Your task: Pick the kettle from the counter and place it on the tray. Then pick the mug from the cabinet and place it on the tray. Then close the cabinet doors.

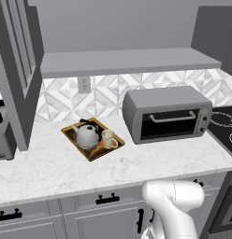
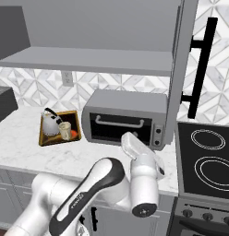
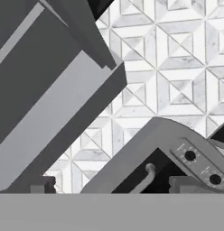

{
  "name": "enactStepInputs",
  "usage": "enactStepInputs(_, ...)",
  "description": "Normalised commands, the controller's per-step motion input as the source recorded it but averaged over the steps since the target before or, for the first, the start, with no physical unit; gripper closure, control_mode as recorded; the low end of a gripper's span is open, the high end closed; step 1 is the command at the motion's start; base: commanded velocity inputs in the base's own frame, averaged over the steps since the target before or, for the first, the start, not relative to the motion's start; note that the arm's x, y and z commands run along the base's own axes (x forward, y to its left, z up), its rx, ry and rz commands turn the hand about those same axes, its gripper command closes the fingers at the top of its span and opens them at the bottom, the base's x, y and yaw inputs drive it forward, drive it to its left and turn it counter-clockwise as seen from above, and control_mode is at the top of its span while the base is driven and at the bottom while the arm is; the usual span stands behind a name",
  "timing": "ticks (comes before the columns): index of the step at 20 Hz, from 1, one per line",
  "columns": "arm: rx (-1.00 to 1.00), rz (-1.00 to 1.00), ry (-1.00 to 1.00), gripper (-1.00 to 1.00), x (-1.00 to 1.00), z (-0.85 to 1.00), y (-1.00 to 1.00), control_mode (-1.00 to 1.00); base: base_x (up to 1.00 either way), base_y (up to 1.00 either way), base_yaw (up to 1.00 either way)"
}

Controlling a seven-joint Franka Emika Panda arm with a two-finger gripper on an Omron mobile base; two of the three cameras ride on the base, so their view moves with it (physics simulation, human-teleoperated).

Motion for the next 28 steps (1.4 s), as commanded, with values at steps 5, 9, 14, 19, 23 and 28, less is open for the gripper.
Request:
enactStepInputs(5,0.12,0.04,-0.13,-1.0,0.29,-0.01,-0.64,-1.0,0.0,0.0,0.0)
enactStepInputs(9,0.14,0.09,-0.09,-1.0,0.31,0.0,-0.65,-1.0,0.0,0.0,0.0)
enactStepInputs(14,0.14,0.14,-0.09,-1.0,0.23,-0.01,-0.59,-1.0,0.0,0.0,0.0)
enactStepInputs(19,0.11,0.1,-0.09,-1.0,0.0,-0.13,-0.35,-1.0,0.0,0.0,0.0)
enactStepInputs(23,0.08,0.03,0.01,-1.0,0.0,0.01,-0.26,-1.0,0.0,0.0,0.0)
enactStepInputs(28,0.05,0.06,0.01,-1.0,0.01,0.06,-0.33,-1.0,0.0,0.0,0.0)
